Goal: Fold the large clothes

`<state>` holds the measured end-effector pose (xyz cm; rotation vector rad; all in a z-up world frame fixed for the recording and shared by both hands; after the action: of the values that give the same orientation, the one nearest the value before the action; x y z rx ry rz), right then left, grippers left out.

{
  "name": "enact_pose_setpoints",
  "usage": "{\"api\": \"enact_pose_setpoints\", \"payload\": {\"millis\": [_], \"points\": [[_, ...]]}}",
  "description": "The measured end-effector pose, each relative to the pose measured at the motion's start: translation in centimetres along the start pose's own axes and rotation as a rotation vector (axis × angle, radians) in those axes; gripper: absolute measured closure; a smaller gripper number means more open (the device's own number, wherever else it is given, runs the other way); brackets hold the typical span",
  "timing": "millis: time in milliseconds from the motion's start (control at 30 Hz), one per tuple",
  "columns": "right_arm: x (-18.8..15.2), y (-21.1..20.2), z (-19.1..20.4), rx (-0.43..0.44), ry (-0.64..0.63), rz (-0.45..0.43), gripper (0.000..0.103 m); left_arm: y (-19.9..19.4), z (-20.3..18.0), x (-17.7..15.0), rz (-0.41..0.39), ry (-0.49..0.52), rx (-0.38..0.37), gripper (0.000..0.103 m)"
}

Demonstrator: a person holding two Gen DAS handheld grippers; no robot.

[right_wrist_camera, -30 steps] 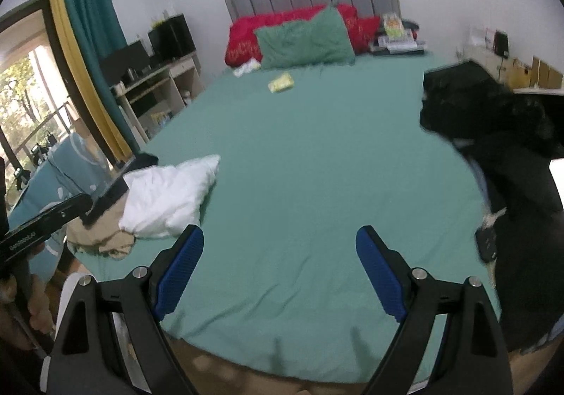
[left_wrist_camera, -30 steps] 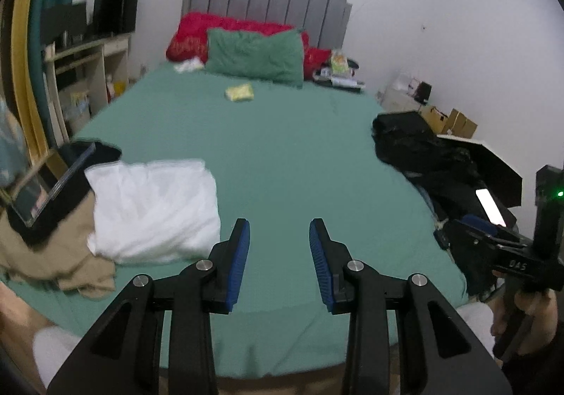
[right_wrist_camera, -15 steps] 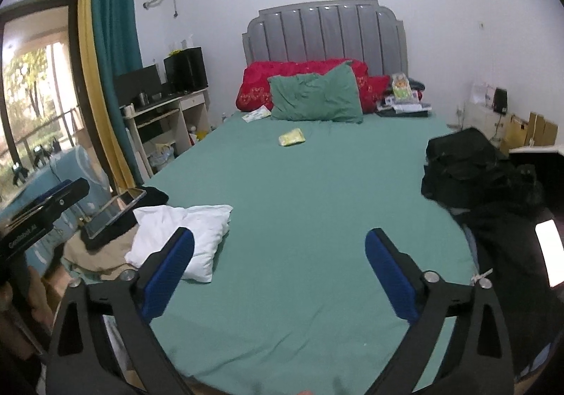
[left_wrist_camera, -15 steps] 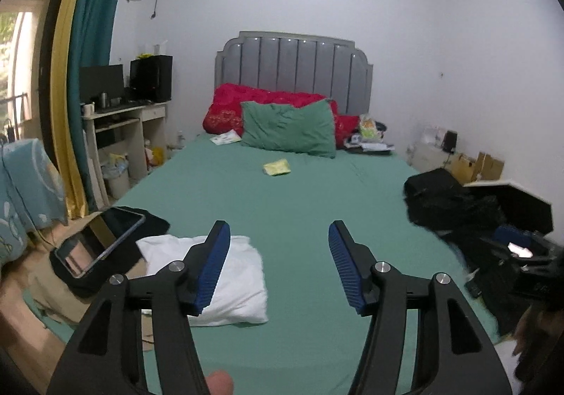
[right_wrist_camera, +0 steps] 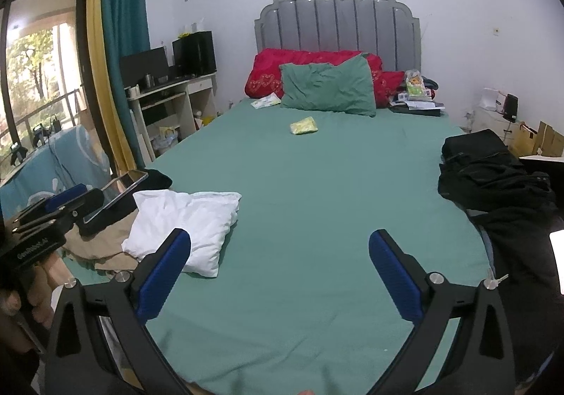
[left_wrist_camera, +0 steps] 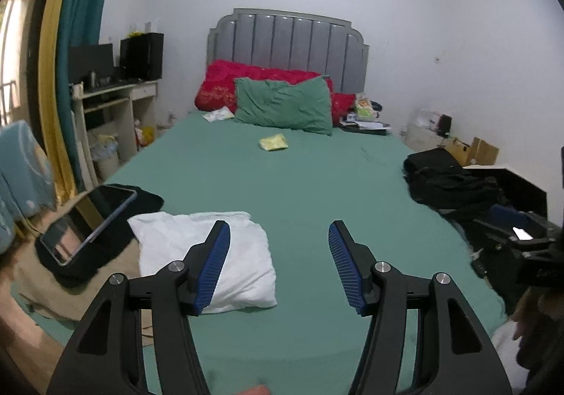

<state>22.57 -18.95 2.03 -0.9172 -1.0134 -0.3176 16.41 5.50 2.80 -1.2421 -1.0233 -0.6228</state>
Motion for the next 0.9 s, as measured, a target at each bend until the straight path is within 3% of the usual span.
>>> {"api": "enact_pose_setpoints", "payload": {"millis": [900], "points": [[-1.6,2.7,-0.6,0.016,0.031,0.065,0.003,1.7,-0.1,-1.7,0.014,-0.028,0.01,0.042]]}}
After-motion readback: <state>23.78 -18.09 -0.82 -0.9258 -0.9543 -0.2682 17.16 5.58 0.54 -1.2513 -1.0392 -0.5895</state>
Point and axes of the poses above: each gripper's, at about its wrist camera, not at the fingertips, and y roughly the way its jaws point, z to its left, x to its top, the point moved 4 cm from there along y, roughly the way its jaws point, and after that the axes turned 13 degrees about x, right-handed, at the moved point
